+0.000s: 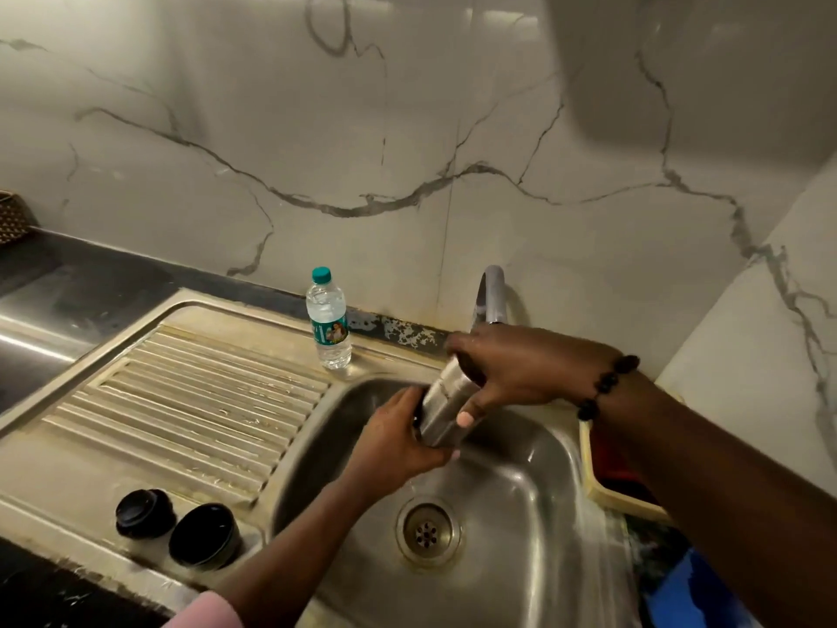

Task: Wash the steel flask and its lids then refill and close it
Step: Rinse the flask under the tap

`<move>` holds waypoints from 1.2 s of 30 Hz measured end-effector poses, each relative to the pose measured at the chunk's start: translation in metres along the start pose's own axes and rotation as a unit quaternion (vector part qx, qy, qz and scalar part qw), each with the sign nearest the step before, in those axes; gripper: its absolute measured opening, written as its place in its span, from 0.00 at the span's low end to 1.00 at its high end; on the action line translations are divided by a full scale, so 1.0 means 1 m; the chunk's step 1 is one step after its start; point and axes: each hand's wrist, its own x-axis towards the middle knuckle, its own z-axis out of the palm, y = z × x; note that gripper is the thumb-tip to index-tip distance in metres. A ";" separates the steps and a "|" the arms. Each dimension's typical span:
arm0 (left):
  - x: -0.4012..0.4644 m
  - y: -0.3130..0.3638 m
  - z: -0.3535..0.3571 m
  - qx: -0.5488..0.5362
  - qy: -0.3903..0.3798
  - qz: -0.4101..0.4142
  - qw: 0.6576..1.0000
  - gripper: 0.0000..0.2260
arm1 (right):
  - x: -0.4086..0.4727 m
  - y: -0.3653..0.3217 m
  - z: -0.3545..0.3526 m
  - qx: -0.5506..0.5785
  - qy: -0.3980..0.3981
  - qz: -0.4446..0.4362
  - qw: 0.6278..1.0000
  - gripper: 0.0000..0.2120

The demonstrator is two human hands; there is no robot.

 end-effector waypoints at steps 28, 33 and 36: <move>0.026 0.055 -0.075 -0.096 0.101 0.037 0.990 0.28 | -0.013 -0.032 -0.019 0.454 0.292 -0.047 0.841 0.39; 0.016 0.067 -0.085 -0.115 0.083 0.057 0.988 0.33 | -0.018 -0.032 -0.022 0.525 0.377 -0.053 0.761 0.35; 0.004 0.057 -0.088 -0.091 0.035 0.049 0.994 0.36 | -0.011 -0.027 0.010 0.728 0.354 -0.031 0.587 0.34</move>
